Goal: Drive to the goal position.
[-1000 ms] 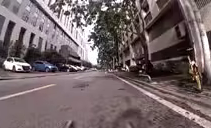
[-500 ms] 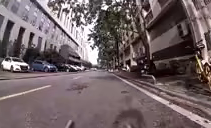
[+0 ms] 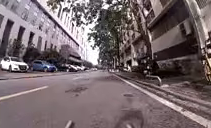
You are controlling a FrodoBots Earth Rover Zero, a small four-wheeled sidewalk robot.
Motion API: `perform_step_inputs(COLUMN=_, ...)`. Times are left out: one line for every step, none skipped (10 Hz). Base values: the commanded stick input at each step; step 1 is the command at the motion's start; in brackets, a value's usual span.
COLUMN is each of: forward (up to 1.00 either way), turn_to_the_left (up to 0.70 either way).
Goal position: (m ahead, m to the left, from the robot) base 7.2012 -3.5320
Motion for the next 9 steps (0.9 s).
perform_step_inputs(forward=0.70, turn_to_the_left=0.00)
perform_step_inputs(forward=0.70, turn_to_the_left=0.00)
perform_step_inputs(forward=0.70, turn_to_the_left=0.00)
perform_step_inputs(forward=0.70, turn_to_the_left=0.00)
perform_step_inputs(forward=0.70, turn_to_the_left=0.00)
perform_step_inputs(forward=0.70, turn_to_the_left=0.00)
perform_step_inputs(forward=0.70, turn_to_the_left=0.00)
perform_step_inputs(forward=0.70, turn_to_the_left=0.00)
perform_step_inputs(forward=0.70, turn_to_the_left=0.00)
